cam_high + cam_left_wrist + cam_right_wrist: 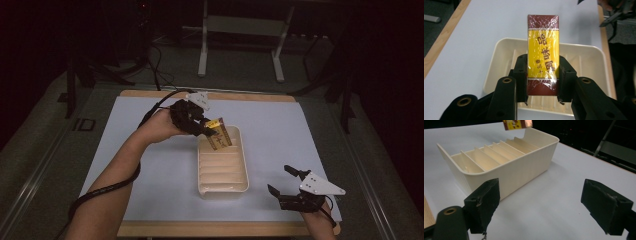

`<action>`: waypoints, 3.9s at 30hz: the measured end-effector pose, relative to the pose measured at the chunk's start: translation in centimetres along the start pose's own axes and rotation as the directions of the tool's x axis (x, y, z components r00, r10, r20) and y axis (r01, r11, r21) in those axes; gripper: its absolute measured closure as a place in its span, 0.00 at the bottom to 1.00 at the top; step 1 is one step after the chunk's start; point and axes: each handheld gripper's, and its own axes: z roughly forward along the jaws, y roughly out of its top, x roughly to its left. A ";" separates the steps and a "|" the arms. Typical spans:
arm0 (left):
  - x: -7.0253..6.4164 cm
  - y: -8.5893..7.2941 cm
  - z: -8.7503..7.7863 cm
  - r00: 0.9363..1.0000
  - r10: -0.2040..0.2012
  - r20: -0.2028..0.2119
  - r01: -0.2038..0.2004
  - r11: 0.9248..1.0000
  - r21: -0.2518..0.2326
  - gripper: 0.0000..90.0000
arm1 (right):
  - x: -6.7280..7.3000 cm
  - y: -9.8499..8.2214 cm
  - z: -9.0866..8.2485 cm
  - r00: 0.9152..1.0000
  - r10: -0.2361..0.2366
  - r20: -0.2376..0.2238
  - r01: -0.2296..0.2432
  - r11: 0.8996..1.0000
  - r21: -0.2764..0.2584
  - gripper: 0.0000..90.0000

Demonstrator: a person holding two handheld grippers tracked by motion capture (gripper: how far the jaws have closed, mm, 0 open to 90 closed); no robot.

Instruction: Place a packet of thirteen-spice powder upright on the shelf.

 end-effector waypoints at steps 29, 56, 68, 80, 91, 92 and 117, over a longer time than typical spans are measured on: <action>0.9 -1.5 2.9 1.000 0.004 0.011 -0.004 1.000 0.027 0.75 | 0.0 -0.2 0.2 1.000 0.002 -0.010 -0.002 1.000 0.011 0.17; 1.5 -2.8 6.5 0.998 0.033 0.049 -0.040 0.988 0.146 0.75 | -0.1 -0.3 0.2 1.000 0.009 -0.012 -0.009 1.000 0.015 0.17; 1.4 -2.3 8.5 0.997 0.048 0.061 -0.058 0.984 0.171 0.75 | -0.1 -0.3 0.3 1.000 0.008 -0.016 -0.007 1.000 0.016 0.17; 1.5 -1.9 7.7 0.999 0.016 0.034 -0.021 0.990 0.139 0.69 | -0.1 -0.3 0.2 1.000 0.012 -0.016 -0.011 1.000 0.014 0.17; 0.8 -1.5 4.4 1.000 0.013 0.005 -0.013 0.994 0.108 0.69 | -0.1 -0.2 0.2 1.000 0.013 -0.012 -0.013 1.000 0.007 0.17; 0.8 -1.6 4.0 1.000 0.011 0.008 -0.012 0.994 0.104 0.69 | -0.1 -0.2 0.2 1.000 0.013 -0.012 -0.013 1.000 0.008 0.17; -1.9 -7.1 -0.3 0.995 -0.085 -0.052 0.091 0.989 0.118 0.52 | 0.0 -0.1 0.4 1.000 0.012 -0.008 -0.012 1.000 0.017 0.17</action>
